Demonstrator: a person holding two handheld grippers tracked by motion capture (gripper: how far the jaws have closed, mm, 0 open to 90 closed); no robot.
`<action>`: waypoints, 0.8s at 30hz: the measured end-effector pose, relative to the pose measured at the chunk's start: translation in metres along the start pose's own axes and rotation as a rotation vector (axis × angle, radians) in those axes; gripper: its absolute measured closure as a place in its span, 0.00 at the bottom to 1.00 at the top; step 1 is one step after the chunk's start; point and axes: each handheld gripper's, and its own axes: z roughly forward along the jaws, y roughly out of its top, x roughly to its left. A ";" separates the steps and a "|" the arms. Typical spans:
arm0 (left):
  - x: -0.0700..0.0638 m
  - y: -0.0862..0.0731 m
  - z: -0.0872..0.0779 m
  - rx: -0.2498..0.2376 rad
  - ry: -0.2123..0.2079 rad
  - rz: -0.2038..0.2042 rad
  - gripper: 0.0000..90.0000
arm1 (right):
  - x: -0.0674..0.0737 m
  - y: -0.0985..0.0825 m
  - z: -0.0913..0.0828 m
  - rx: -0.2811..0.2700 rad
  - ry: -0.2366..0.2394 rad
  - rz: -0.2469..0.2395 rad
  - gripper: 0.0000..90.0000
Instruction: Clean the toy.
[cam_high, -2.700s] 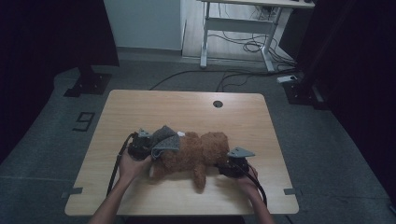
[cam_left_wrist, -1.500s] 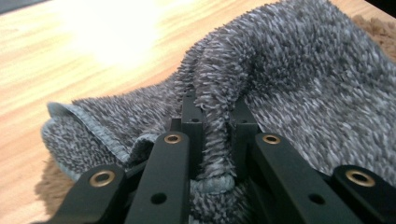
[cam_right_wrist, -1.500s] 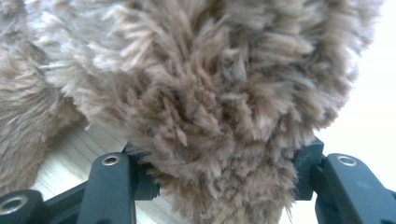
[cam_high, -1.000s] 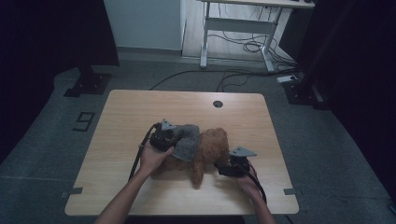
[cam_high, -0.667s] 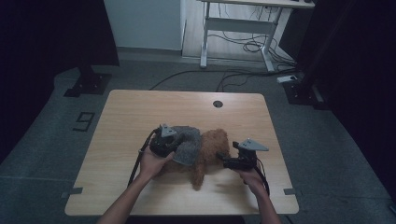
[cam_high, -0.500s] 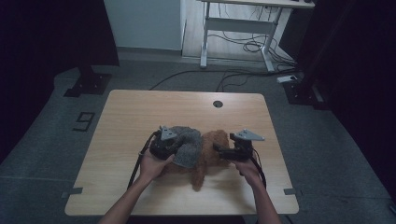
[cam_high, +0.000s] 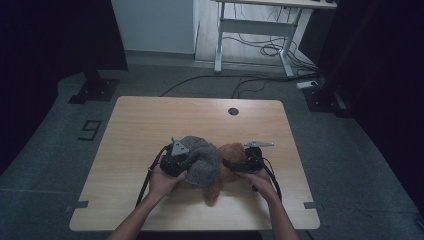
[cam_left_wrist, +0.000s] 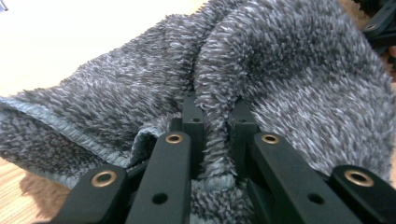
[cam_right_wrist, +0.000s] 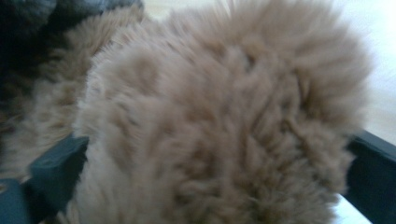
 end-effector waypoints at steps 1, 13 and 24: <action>-0.001 -0.001 0.000 -0.003 0.001 0.000 0.90 | 0.000 -0.002 0.000 -0.005 0.023 0.007 0.10; 0.002 -0.003 -0.001 -0.028 0.005 -0.005 0.90 | 0.008 -0.005 -0.010 -0.038 0.069 -0.065 0.49; 0.025 0.012 0.000 -0.060 0.080 -0.023 0.90 | 0.017 0.007 -0.001 -0.198 -0.075 -0.155 0.58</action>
